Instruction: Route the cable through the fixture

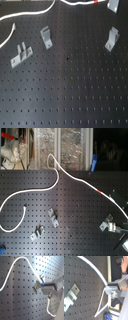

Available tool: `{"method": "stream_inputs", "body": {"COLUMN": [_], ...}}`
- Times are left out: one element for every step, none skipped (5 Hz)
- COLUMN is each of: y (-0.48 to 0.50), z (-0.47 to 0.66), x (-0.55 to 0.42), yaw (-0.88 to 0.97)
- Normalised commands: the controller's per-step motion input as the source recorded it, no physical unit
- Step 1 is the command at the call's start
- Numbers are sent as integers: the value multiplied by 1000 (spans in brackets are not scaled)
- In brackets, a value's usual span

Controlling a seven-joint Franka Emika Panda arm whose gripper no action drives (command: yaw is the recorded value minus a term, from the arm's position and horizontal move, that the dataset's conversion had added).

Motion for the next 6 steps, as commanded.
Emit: {"method": "stream_inputs", "body": {"y": [-3, 85, 258, 274, 313, 293], "z": [5, 134, 310, 417, 470, 499], "x": [-9, -90, -264, -265, -253, -189], "yaw": [0, 14, 100, 174, 234, 263]}}
